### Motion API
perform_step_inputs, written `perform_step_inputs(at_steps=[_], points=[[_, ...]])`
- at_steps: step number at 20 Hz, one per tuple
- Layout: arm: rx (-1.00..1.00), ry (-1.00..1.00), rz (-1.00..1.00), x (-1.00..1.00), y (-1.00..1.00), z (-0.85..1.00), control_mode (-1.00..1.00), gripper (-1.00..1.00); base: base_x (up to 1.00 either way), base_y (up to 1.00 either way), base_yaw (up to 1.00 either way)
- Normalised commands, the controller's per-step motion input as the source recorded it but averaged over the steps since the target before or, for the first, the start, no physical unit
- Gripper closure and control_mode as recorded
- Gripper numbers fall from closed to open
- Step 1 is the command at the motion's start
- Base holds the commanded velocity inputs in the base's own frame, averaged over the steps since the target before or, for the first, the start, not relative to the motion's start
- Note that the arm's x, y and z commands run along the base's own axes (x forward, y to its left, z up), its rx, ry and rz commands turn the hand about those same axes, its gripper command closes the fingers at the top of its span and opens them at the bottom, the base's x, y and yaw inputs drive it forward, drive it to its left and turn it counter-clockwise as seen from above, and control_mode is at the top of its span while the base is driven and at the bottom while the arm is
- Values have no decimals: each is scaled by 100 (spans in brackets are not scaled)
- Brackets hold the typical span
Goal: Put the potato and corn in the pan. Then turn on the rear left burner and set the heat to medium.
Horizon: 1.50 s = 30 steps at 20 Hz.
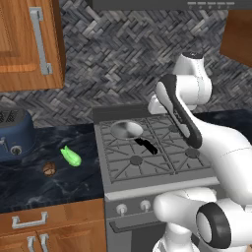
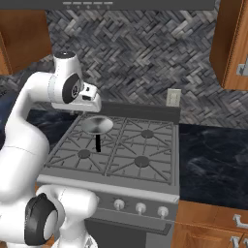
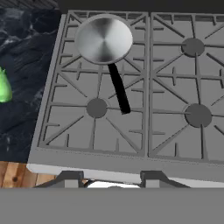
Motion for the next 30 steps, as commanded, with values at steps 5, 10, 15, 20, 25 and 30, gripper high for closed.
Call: perform_step_inputs(at_steps=[5, 10, 15, 20, 25, 30], points=[[0, 0, 0, -3, 19, 0, -100, -100, 0, 0, 0], [0, 9, 2, -32, 48, 0, -100, -100, 0, 0, 0], [-7, 9, 10, -50, 46, -13, -100, -100, 0, 0, 0], [-15, 8, 15, -19, 47, -16, -100, -100, 0, 0, 0], [-7, 25, 15, 11, 48, -4, -100, -100, 0, 0, 0], [1, 11, 8, 23, 11, -4, -100, -100, 0, 0, 0]])
